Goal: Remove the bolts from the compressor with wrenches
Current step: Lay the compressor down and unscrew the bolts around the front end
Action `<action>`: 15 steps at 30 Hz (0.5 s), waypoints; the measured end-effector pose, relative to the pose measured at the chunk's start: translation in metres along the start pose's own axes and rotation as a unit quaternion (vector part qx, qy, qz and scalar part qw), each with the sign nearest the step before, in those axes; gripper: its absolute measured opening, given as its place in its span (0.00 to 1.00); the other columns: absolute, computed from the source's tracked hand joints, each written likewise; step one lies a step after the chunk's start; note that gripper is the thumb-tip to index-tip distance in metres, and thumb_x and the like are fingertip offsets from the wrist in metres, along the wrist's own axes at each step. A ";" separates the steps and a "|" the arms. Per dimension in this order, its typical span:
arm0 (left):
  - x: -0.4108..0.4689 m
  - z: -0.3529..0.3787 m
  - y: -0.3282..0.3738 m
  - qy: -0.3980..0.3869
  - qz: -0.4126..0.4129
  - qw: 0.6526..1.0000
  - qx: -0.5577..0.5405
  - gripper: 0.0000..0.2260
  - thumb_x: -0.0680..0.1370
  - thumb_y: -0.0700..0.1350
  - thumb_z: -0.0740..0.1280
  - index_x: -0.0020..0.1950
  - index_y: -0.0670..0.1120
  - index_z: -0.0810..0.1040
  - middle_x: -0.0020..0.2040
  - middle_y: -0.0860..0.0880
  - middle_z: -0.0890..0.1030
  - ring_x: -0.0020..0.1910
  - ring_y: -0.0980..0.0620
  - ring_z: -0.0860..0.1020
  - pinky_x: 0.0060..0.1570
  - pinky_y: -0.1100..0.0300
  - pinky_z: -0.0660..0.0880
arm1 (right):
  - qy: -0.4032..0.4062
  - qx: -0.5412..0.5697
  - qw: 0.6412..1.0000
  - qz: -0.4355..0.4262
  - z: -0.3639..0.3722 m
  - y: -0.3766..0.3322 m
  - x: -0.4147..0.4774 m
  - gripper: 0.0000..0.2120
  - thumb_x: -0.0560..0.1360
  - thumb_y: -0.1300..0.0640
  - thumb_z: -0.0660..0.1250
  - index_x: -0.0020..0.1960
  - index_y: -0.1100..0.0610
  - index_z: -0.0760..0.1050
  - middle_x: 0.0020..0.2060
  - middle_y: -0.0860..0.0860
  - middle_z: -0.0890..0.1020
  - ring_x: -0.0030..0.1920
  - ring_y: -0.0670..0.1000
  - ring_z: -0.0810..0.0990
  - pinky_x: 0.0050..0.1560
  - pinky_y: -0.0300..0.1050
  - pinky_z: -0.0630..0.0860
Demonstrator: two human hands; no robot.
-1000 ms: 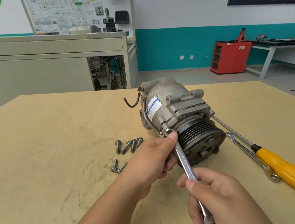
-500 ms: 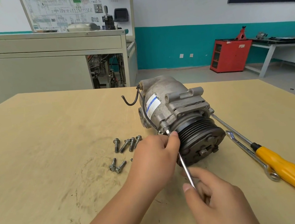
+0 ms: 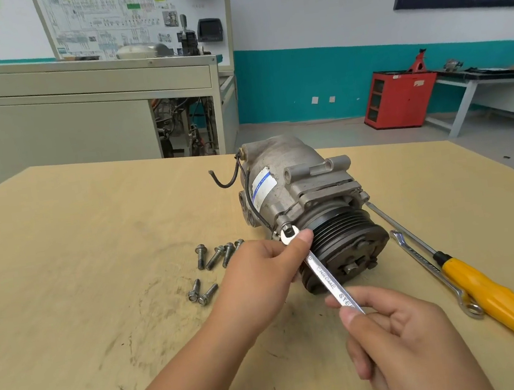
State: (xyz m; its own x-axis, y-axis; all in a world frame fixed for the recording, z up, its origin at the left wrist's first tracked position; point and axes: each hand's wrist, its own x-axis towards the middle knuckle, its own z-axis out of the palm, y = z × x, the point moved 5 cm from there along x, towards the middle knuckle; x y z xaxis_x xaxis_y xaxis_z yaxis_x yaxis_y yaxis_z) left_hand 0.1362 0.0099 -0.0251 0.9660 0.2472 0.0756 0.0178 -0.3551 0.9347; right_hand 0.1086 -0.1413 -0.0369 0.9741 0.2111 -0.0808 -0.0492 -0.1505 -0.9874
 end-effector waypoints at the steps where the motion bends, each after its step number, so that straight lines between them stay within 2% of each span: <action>1: 0.000 -0.002 0.001 0.013 0.002 1.000 0.001 0.26 0.74 0.61 0.65 0.23 0.47 0.63 0.21 0.53 0.59 0.19 0.55 0.56 0.20 0.68 0.56 | 0.014 -0.042 0.999 -0.018 -0.001 -0.001 0.000 0.12 0.75 0.63 0.64 0.42 0.49 0.81 0.18 0.52 0.73 0.17 0.44 0.68 0.22 0.34 0.65; 3: -0.001 -0.004 0.003 0.027 0.010 1.000 0.008 0.25 0.73 0.60 0.66 0.27 0.44 0.63 0.22 0.53 0.59 0.20 0.55 0.55 0.19 0.69 0.54 | 0.052 -0.140 0.986 -0.068 -0.001 -0.007 -0.002 0.16 0.73 0.59 0.65 0.36 0.38 0.77 0.20 0.47 0.75 0.23 0.45 0.73 0.25 0.33 0.67; 4: 0.000 -0.004 0.004 0.029 0.017 0.999 0.016 0.26 0.73 0.60 0.65 0.29 0.40 0.64 0.23 0.51 0.60 0.21 0.55 0.56 0.19 0.68 0.54 | 0.076 -0.189 0.974 -0.095 -0.001 -0.012 -0.004 0.19 0.73 0.58 0.66 0.31 0.35 0.74 0.22 0.46 0.75 0.29 0.43 0.75 0.28 0.32 0.69; 5: 0.000 -0.003 0.004 0.028 0.023 0.999 0.025 0.27 0.74 0.60 0.64 0.31 0.37 0.66 0.25 0.49 0.61 0.21 0.54 0.56 0.20 0.68 0.55 | 0.101 -0.236 0.959 -0.122 0.000 -0.017 -0.008 0.18 0.72 0.56 0.66 0.31 0.35 0.74 0.24 0.46 0.77 0.35 0.41 0.76 0.33 0.32 0.69; 6: 0.001 -0.001 0.004 0.027 0.026 0.999 0.035 0.27 0.75 0.60 0.63 0.33 0.35 0.67 0.27 0.48 0.62 0.22 0.54 0.57 0.21 0.67 0.55 | 0.107 -0.288 0.941 -0.144 0.003 -0.020 -0.010 0.13 0.73 0.54 0.65 0.37 0.35 0.75 0.26 0.46 0.77 0.38 0.40 0.75 0.36 0.33 0.70; 7: 0.001 0.000 0.004 0.027 0.027 0.998 0.046 0.27 0.76 0.59 0.61 0.34 0.35 0.68 0.28 0.47 0.63 0.23 0.54 0.58 0.22 0.65 0.56 | 0.106 -0.342 0.921 -0.155 0.006 -0.023 -0.012 0.09 0.75 0.51 0.62 0.46 0.36 0.74 0.27 0.46 0.76 0.37 0.42 0.75 0.37 0.34 0.69; 9: 0.002 0.004 0.004 0.021 0.025 0.997 0.063 0.25 0.78 0.58 0.58 0.34 0.37 0.68 0.29 0.46 0.64 0.23 0.53 0.59 0.25 0.61 0.57 | 0.083 -0.431 0.884 -0.163 0.012 -0.026 -0.012 0.13 0.78 0.47 0.54 0.61 0.35 0.65 0.30 0.45 0.72 0.33 0.42 0.71 0.38 0.33 0.68; 10: 0.002 0.005 0.004 0.016 0.023 0.997 0.067 0.24 0.78 0.58 0.56 0.33 0.39 0.67 0.29 0.46 0.64 0.24 0.53 0.59 0.27 0.59 0.57 | 0.069 -0.441 0.882 -0.151 0.012 -0.026 -0.012 0.14 0.79 0.46 0.51 0.63 0.35 0.62 0.31 0.45 0.71 0.33 0.41 0.70 0.37 0.32 0.68; 12: 0.003 0.007 0.005 0.011 0.024 0.998 0.065 0.22 0.80 0.56 0.55 0.32 0.43 0.65 0.27 0.48 0.64 0.22 0.54 0.59 0.27 0.59 0.57 | 0.034 -0.388 0.916 -0.097 0.010 -0.026 -0.008 0.13 0.79 0.49 0.52 0.62 0.38 0.64 0.33 0.44 0.73 0.35 0.40 0.71 0.36 0.31 0.67; 14: 0.003 0.008 0.006 0.011 0.036 0.998 0.056 0.21 0.81 0.53 0.54 0.31 0.45 0.62 0.25 0.51 0.63 0.21 0.56 0.59 0.25 0.61 0.56 | -0.008 -0.215 0.976 -0.015 0.006 -0.016 -0.005 0.11 0.79 0.56 0.57 0.57 0.46 0.73 0.27 0.44 0.74 0.30 0.41 0.71 0.32 0.31 0.66; 15: 0.004 0.008 0.005 0.014 0.043 0.998 0.051 0.20 0.81 0.52 0.54 0.30 0.46 0.61 0.24 0.52 0.62 0.21 0.56 0.59 0.25 0.61 0.56 | -0.051 -0.106 0.993 0.027 0.009 -0.013 -0.006 0.11 0.78 0.61 0.58 0.54 0.50 0.76 0.24 0.45 0.74 0.26 0.41 0.70 0.30 0.32 0.65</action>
State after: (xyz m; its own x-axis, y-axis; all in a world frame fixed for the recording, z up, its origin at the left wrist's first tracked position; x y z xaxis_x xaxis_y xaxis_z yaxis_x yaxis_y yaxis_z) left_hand 0.1420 0.0015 -0.0227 0.9573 0.2373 0.1652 -0.0369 -0.4663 0.8838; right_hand 0.1013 -0.1324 -0.0250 0.9435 0.2918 -0.1573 -0.0435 -0.3613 -0.9314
